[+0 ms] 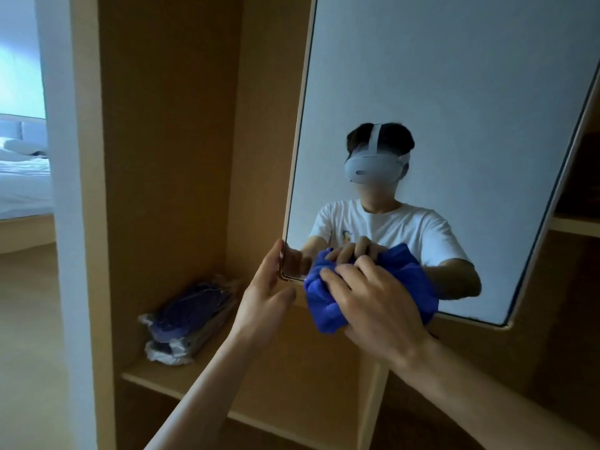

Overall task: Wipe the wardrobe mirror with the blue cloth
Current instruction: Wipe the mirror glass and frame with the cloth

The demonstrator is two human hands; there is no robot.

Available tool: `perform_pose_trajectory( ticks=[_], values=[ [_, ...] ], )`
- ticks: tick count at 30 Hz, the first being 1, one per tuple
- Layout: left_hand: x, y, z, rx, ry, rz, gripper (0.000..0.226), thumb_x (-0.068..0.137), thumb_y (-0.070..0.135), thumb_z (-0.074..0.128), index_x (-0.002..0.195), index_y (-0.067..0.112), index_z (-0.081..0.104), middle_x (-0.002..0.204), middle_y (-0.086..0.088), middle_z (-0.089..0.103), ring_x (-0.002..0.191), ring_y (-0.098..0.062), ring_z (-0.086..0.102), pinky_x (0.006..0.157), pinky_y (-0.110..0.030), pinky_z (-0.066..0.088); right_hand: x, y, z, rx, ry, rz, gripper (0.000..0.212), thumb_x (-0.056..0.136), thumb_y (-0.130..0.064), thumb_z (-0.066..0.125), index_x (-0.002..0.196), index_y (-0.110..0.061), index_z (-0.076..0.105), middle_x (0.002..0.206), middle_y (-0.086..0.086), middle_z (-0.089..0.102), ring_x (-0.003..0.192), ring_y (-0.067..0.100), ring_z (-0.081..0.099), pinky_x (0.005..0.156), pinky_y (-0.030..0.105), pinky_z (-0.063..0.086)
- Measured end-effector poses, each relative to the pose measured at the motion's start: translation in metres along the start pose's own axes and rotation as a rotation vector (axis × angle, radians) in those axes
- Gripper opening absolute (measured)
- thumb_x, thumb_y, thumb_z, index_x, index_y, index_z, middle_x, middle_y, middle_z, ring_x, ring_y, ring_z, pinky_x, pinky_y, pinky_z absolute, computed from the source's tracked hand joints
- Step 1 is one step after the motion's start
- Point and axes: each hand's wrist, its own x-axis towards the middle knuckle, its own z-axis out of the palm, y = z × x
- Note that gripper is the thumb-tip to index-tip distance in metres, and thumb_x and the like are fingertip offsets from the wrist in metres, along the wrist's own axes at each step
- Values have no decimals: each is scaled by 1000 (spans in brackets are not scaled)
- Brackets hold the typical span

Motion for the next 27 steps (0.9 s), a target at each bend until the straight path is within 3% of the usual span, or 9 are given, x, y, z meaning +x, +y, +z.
perform_pose_trajectory(
  ticks=[2,5,9,11,14,19,21,23,27],
  values=[
    [0,0,2,-12,10,-11,80,93,1,57,157,41,33,149,13,55,138,-9,51,118,-47,40,27,6,-13,-25,18,15,51,80,-20,59,130,-9,64,116,13,70,106,32,60,94,46,53],
    [-3,3,0,-38,-7,1,78,88,2,51,156,39,36,149,11,55,139,-10,50,118,-47,39,61,6,-25,-6,74,61,56,80,-23,36,128,-6,59,116,16,67,108,37,55,102,53,46],
    [5,7,-7,-199,-17,-25,59,98,-5,37,145,26,55,137,-3,67,129,-22,61,114,-49,44,45,-21,-5,14,58,92,45,90,-15,51,133,-8,60,115,13,69,104,33,58,92,45,53],
    [8,8,-8,-304,-10,-35,46,105,6,35,137,23,63,136,-6,68,127,-17,63,111,-38,48,25,-40,10,66,24,35,40,90,-16,53,129,-10,64,110,9,70,99,28,61,82,39,57],
    [10,7,-5,-418,-35,-54,43,107,30,38,107,42,80,115,7,77,110,-4,71,86,-15,55,22,-42,18,101,12,-12,39,86,-17,54,122,-13,67,105,6,71,94,26,63,77,36,56],
    [13,-4,-1,-334,63,-42,53,112,41,21,130,23,67,125,0,74,119,-9,66,107,-30,48,74,-17,-12,17,131,82,42,78,-17,70,120,-12,66,111,10,71,103,31,59,94,43,51],
    [14,-8,0,-312,78,-15,56,110,50,16,126,31,65,120,13,74,117,1,64,105,-25,44,95,-9,-28,20,196,127,43,77,-20,58,119,-12,64,108,9,70,101,30,56,92,43,49],
    [15,-4,-1,-314,77,-37,56,108,54,12,124,36,63,115,20,75,114,3,65,101,-21,45,99,-11,-30,7,196,131,40,78,-21,58,116,-11,63,107,10,69,100,31,56,91,44,51],
    [21,-6,-4,-413,88,-63,67,106,58,16,129,20,66,116,-6,77,109,-17,73,91,-28,58,57,-44,5,20,80,26,37,87,-16,57,123,-9,63,112,12,69,107,32,59,89,43,55]
  ],
)
